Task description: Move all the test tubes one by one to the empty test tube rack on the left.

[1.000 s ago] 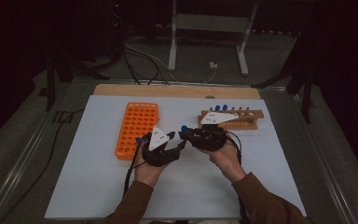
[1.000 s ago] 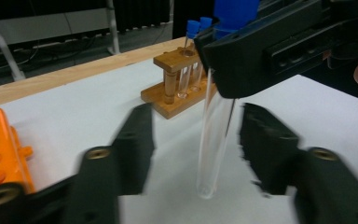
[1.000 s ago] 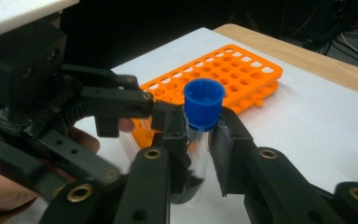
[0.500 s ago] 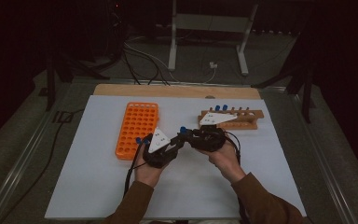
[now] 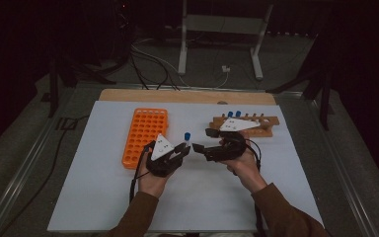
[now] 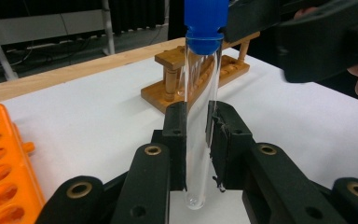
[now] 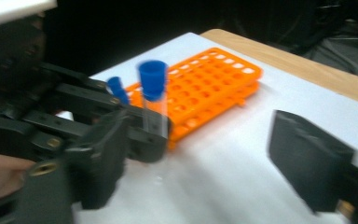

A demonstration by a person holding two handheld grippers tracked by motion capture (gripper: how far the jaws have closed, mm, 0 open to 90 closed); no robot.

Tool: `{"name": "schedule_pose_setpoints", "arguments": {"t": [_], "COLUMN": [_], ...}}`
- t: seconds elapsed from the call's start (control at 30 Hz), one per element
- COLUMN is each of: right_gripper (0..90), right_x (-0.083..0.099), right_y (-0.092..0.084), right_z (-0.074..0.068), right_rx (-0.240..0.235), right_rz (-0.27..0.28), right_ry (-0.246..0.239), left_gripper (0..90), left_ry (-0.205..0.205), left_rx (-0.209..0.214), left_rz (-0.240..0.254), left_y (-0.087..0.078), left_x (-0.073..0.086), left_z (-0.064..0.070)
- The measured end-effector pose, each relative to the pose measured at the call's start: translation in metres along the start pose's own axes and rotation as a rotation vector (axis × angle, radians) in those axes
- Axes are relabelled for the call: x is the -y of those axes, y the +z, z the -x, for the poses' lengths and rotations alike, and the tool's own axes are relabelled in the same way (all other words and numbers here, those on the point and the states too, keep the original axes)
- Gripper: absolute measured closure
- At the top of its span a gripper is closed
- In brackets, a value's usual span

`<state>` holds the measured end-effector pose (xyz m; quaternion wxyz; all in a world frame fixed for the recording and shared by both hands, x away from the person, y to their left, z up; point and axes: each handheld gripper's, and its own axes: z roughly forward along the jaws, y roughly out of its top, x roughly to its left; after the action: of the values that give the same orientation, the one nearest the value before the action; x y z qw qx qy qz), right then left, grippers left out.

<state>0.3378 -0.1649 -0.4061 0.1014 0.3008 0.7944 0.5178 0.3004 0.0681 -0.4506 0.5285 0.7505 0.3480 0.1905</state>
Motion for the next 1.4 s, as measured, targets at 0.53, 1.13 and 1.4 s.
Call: {"name": "schedule_pose_setpoints", "arguments": {"t": [0.53, 1.13, 1.4], "right_gripper": [1.1, 1.1, 1.1], "right_x": [0.014, 0.040, 0.047], "right_y": [-0.018, -0.042, -0.054], "right_z": [0.014, 0.037, 0.039], "right_rx": [0.150, 0.211, 0.245], "right_rz": [-0.008, 0.027, 0.038], "right_ry": [-0.017, 0.058, 0.062], "left_gripper": [77.8, 77.7, 77.7], "left_ry": [-0.005, -0.039, -0.060], "left_rx": [0.069, 0.014, -0.034], "left_rz": [0.054, 0.117, 0.136], "left_y": [-0.029, -0.077, -0.091], "left_x": [-0.002, 0.005, 0.008], "left_z": [-0.015, -0.052, -0.064]}}
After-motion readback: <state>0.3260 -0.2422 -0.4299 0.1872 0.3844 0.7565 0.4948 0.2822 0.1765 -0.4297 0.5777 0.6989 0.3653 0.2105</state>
